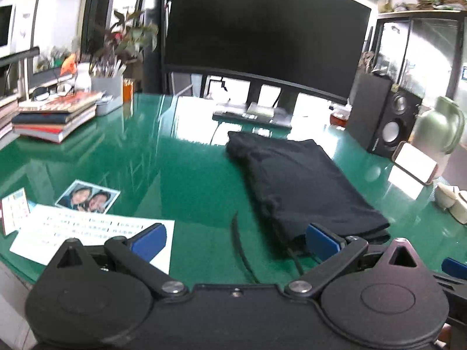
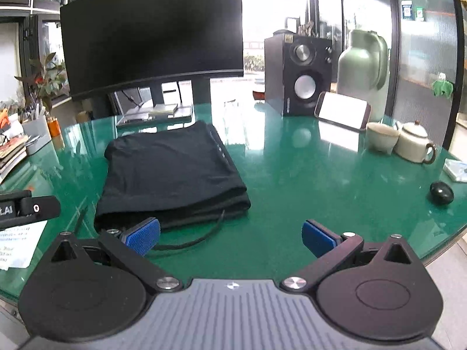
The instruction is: Fold clothes
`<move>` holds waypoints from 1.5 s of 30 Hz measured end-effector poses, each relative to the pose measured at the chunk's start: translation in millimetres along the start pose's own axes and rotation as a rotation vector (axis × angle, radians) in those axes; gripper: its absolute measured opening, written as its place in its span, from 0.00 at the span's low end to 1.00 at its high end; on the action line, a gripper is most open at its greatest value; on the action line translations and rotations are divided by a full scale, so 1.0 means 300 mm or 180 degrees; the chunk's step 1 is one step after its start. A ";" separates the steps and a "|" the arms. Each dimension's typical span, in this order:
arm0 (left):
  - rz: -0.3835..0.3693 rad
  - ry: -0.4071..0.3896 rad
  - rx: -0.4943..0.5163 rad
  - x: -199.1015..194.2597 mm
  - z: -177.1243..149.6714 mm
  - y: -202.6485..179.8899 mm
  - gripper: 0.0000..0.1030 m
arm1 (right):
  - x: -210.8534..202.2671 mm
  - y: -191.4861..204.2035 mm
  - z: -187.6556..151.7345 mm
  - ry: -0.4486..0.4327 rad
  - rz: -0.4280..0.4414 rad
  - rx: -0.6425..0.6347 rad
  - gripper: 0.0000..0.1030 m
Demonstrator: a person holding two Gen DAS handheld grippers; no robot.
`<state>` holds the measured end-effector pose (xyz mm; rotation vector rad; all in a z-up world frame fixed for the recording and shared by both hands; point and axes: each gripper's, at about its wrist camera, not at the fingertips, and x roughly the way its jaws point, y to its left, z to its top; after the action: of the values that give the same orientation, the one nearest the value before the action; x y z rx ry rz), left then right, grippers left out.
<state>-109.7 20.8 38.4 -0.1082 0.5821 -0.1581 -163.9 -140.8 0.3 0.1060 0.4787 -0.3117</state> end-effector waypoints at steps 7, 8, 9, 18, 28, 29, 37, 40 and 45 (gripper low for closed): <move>-0.0019 -0.0055 0.0083 -0.036 0.031 -0.026 0.99 | 0.004 0.001 0.054 0.0145 -0.0021 -0.0078 1.00; -0.0014 -0.0022 0.0075 -0.028 0.031 -0.027 0.99 | 0.005 0.004 0.057 0.0153 -0.0028 -0.0102 1.00; -0.0009 0.0011 0.0079 -0.020 0.030 -0.029 0.99 | 0.004 0.007 0.058 0.0140 -0.0037 -0.0124 1.00; 0.0119 0.0206 0.0017 0.047 0.026 -0.014 1.00 | 0.052 0.003 0.079 0.0196 -0.0131 -0.0150 1.00; 0.0459 0.0170 0.0244 0.081 0.025 -0.015 1.00 | 0.103 0.014 0.091 0.0248 -0.0188 -0.0160 1.00; 0.0453 0.0177 0.0248 0.085 0.027 -0.016 1.00 | 0.105 0.016 0.091 0.0250 -0.0192 -0.0180 1.00; 0.0430 0.0283 0.0333 0.117 0.021 -0.036 1.00 | 0.119 0.010 0.091 0.0283 -0.0209 -0.0214 1.00; 0.0430 0.0289 0.0334 0.119 0.021 -0.036 1.00 | 0.120 0.007 0.092 0.0290 -0.0196 -0.0207 1.00; 0.0418 0.0298 0.0336 0.122 0.025 -0.034 1.00 | 0.118 0.000 0.093 0.0286 -0.0193 -0.0190 1.00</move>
<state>-76.7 4.8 26.5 0.0398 0.6709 -0.0664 -122.0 -155.2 8.5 0.0476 0.5807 -0.3528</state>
